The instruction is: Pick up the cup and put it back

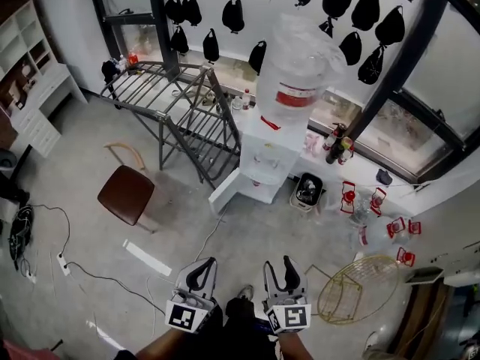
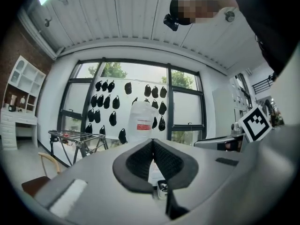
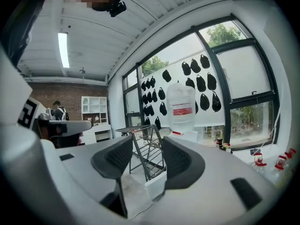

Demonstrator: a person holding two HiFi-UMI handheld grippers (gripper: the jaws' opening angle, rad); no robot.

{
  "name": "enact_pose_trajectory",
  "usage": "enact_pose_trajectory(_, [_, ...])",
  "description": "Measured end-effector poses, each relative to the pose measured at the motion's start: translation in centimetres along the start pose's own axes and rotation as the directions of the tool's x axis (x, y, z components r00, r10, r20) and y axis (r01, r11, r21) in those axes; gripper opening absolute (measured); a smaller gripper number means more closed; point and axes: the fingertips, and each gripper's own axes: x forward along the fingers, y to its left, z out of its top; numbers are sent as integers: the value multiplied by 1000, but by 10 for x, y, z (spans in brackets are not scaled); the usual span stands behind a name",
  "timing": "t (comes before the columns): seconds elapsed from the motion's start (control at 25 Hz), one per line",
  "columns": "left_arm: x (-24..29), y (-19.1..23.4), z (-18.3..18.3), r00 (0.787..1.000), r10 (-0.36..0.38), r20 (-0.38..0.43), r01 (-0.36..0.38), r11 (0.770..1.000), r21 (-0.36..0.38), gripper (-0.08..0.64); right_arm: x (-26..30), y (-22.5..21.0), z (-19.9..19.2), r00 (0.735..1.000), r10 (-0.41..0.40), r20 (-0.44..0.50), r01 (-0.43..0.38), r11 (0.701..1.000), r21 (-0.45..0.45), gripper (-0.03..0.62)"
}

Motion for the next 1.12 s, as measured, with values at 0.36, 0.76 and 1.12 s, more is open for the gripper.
enact_pose_trajectory(0.36, [90, 22, -57, 998, 23, -59, -24, 1000, -14, 6, 101, -59, -51, 997, 47, -54, -48, 999, -7, 190])
enact_pose_trajectory(0.76, [198, 79, -160, 999, -3, -51, 2, 1000, -25, 6, 253, -109, -188, 993, 69, -94, -72, 997, -32, 187])
enact_pose_trajectory(1.12, [271, 140, -322, 1000, 14, 1, -14, 999, -52, 6, 363, -155, -406, 981, 76, -181, -78, 997, -7, 196])
